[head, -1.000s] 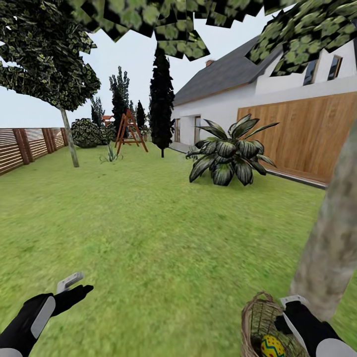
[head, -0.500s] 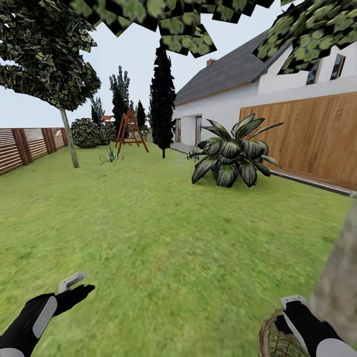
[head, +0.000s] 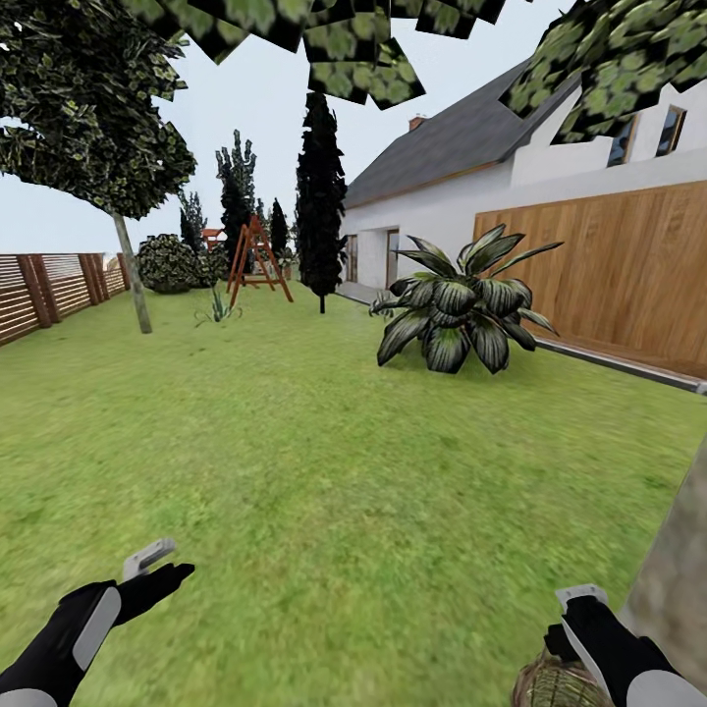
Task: Take the three Easter eggs out of the wicker basket on the lawn in the garden, then place them on the lawn next to a single tree (choose any tree) so that all three eggs are next to the same tree and none are left in the basket.
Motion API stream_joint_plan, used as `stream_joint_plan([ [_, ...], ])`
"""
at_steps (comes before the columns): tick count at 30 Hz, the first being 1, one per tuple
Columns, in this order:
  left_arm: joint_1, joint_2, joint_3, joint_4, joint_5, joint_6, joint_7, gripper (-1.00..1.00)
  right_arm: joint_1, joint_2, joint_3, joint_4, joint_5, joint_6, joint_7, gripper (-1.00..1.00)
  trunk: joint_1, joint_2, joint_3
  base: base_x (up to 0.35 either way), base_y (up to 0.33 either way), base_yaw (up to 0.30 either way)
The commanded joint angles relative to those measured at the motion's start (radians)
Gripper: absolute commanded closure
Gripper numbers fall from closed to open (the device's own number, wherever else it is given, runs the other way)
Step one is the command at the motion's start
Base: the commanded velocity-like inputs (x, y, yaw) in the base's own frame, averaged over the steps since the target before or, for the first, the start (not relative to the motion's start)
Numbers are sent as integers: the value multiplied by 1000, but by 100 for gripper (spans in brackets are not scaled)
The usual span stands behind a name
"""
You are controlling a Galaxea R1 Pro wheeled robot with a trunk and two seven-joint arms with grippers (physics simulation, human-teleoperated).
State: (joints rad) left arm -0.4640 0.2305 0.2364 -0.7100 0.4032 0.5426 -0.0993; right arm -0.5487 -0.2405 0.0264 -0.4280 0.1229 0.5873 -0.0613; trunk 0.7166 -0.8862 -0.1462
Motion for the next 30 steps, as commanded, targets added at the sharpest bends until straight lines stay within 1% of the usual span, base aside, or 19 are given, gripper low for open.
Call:
stream_joint_plan([
  [1, -1, -1, 3, -1, 1, 7, -4, -100, 0, 0, 3, -2, 8, 6, 1, -100, 0, -1, -2, 13, -13, 0],
  [7, -1, -2, 1, 0, 1, 7, -4, -100, 0, 1, 4, -2, 6, 7, 1, -100, 0, -1, -2, 3, -10, 0],
  [13, -1, -2, 0, 1, 1, 7, -4, -100, 0, 1, 4, -2, 6, 8, 1, -100, 0, -1, -2, 0, -196, 0],
  [21, -1, -3, 0, 1, -1, 7, -5, -100, 0, 1, 4, -2, 6, 8, 1, -100, 0, -1, -2, 4, -23, 0],
  [26, -1, -3, 0, 1, -1, 7, -5, -100, 0, 1, 5, -2, 6, 8, 1, -100, 0, -1, -2, 156, -132, 0],
  [30, -1, -5, 0, 2, -1, 7, -5, -100, 0, 2, 6, -2, 6, 8, 1, -100, 0, -1, -2, 58, -52, 0],
])
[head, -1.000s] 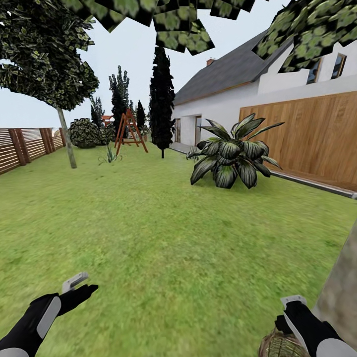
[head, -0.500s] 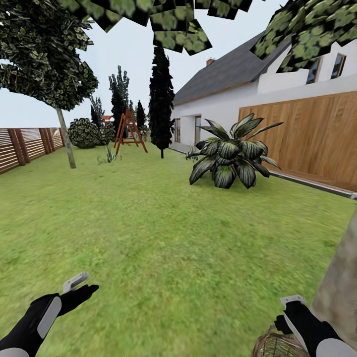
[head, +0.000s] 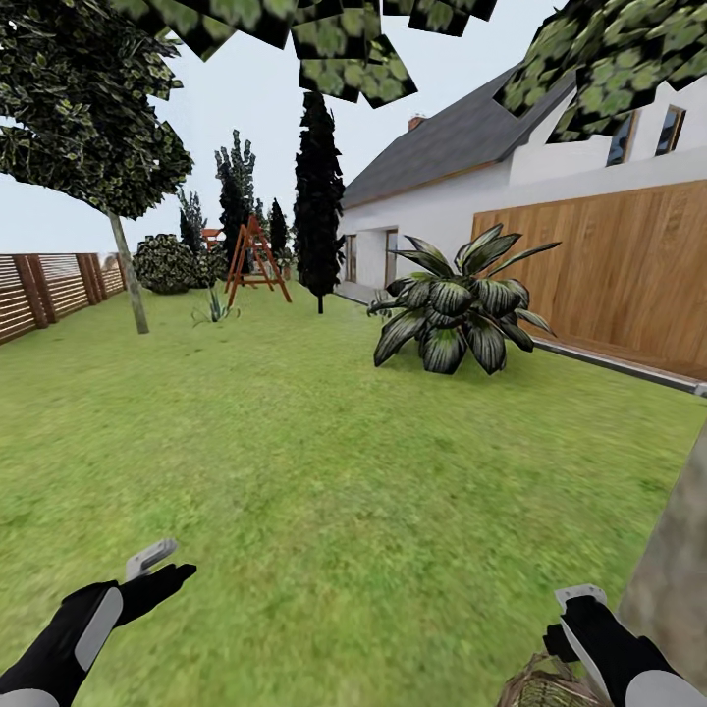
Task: Take the three Easter eggs out of the wicker basket on the lawn in the garden, then place them on the lawn next to a single tree (choose any tree) so that all three eggs are next to the same tree and none are left in the basket.
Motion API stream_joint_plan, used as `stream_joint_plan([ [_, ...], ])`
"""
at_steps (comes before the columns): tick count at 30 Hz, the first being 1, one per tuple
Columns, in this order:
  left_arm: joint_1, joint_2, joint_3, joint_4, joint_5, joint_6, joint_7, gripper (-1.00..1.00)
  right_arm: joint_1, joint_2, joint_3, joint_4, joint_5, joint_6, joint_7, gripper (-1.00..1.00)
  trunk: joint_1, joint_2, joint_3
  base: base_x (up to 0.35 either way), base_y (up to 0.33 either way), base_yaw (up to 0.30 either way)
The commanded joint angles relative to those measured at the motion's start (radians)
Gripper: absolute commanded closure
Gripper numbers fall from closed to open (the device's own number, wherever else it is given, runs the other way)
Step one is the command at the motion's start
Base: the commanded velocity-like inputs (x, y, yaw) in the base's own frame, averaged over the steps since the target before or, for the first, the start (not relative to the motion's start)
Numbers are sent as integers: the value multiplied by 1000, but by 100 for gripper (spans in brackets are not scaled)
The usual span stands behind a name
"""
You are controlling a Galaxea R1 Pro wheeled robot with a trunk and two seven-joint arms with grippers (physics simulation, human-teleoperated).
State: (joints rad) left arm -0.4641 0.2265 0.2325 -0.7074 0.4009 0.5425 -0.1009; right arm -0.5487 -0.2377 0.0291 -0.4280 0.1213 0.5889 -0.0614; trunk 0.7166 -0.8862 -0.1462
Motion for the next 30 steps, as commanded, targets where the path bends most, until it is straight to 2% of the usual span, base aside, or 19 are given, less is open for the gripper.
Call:
stream_joint_plan([
  [1, -1, -2, 4, -1, 2, 7, -3, -100, 0, 0, 3, -2, 8, 6, 2, -100, 0, -1, -2, 18, -16, 0],
  [6, -1, -13, 3, 8, 1, 7, -3, -100, 0, -1, 3, -2, 8, 6, 2, -100, 0, -1, -2, 5, -5, 0],
  [17, -1, -15, 2, 17, 1, 7, -3, -100, 0, -1, 3, -2, 8, 5, 2, -100, 0, -1, -2, 0, 0, 0],
  [24, -1, -15, 2, 17, 0, 7, -3, -100, 0, -1, 3, -2, 8, 5, 2, -100, 27, -50, -23, 0, 0, 0],
  [30, -1, -26, 2, 17, -1, 7, -3, -100, 0, -1, 2, -2, 8, 5, 2, -100, 50, -92, -42, 0, 0, 0],
])
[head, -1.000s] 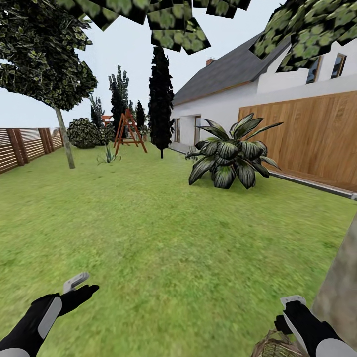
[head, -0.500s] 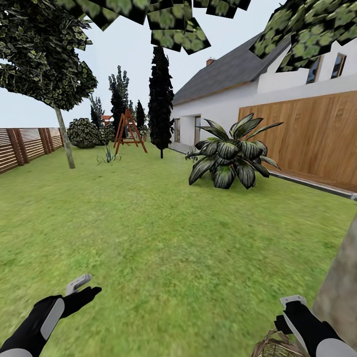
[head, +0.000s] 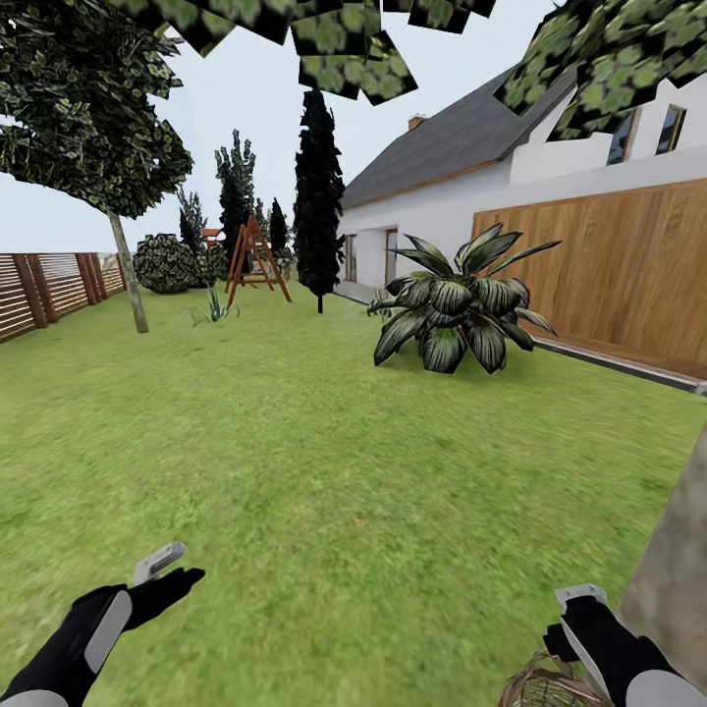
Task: Take the three Easter eggs out of the wicker basket on the lawn in the garden, then place them on the lawn next to a single tree (choose any tree) so that all three eggs are next to the same tree and none are left in the basket.
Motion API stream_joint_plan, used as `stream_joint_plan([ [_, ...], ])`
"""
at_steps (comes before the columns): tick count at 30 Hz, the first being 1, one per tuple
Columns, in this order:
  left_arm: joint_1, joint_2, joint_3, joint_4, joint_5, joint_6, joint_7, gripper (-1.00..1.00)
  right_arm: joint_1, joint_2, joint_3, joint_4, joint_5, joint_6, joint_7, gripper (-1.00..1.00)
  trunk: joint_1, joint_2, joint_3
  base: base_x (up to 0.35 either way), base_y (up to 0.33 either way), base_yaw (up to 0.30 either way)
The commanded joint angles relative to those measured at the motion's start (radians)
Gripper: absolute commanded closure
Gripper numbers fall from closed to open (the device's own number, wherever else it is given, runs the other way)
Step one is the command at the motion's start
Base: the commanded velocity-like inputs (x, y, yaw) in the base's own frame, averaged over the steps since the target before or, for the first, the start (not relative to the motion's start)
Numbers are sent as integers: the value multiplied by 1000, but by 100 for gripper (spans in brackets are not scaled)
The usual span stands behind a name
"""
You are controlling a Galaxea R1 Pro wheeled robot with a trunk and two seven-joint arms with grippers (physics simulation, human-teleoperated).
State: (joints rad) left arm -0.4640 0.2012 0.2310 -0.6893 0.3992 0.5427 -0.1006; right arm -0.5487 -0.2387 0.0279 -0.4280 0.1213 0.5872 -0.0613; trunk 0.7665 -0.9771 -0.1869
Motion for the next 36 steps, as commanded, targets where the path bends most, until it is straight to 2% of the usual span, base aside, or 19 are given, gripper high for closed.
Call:
stream_joint_plan([
  [1, -1, -1, 4, -1, 1, 7, -4, -100, -1, 0, 3, -2, 8, 6, 1, -100, 4, -8, -5, 0, 0, 0],
  [36, -1, -2, 4, 1, 1, 7, -2, -100, -1, -2, 1, -2, 8, 8, 1, -100, 138, -253, -114, 0, 0, 0],
])
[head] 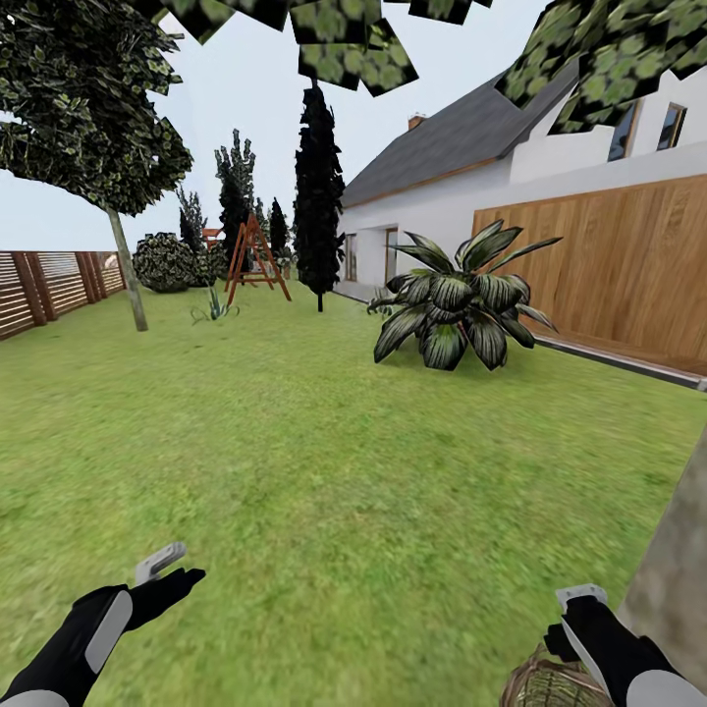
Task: Take the three Easter eggs out of the wicker basket on the lawn in the garden, then place them on the lawn next to a single tree (choose any tree) so that all three eggs are next to the same tree and none are left in the basket.
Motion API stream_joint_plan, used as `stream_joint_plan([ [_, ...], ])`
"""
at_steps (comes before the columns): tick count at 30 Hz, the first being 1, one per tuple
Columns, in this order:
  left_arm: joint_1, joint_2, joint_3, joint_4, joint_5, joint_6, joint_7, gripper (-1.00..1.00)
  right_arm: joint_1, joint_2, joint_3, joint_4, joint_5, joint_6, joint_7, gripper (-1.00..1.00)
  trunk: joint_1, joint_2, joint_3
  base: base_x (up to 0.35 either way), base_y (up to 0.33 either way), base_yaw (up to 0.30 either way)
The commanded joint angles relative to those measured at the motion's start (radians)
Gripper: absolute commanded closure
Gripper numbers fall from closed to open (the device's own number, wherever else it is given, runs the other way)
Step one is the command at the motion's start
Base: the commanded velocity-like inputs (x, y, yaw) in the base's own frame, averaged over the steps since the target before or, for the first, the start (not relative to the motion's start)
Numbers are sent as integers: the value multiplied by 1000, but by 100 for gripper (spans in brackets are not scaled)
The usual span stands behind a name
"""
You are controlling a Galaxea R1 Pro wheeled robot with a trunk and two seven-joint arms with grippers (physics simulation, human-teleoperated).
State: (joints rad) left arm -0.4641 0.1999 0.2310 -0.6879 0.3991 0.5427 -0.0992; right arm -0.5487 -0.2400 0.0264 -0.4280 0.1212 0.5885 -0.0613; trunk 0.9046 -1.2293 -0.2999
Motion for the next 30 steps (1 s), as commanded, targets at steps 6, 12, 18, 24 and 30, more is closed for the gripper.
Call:
stream_joint_plan([
  [6, -1, 0, 4, -1, 2, 6, -4, -100, 0, 0, 3, -2, 8, 5, 1, -100, 23, -43, -20, 0, 0, 0],
  [12, -1, 1, 6, -1, 3, 6, -4, -100, 0, 1, 3, -2, 8, 5, 1, -100, 46, -85, -39, 0, 0, 0],
  [18, -1, 0, 4, -1, 3, 6, -4, -100, 0, 0, 3, -2, 8, 5, 1, -100, 69, -127, -58, 0, 0, 0],
  [24, -1, 0, 10, -1, 4, 5, -4, -100, 0, -1, 3, -2, 7, 5, 1, -100, 92, -169, -77, 0, 0, 0],
  [30, -1, 1, 11, -1, 4, 5, -4, -100, 0, -1, 3, -2, 7, 5, 1, -100, 115, -211, -95, 0, 0, 0],
])
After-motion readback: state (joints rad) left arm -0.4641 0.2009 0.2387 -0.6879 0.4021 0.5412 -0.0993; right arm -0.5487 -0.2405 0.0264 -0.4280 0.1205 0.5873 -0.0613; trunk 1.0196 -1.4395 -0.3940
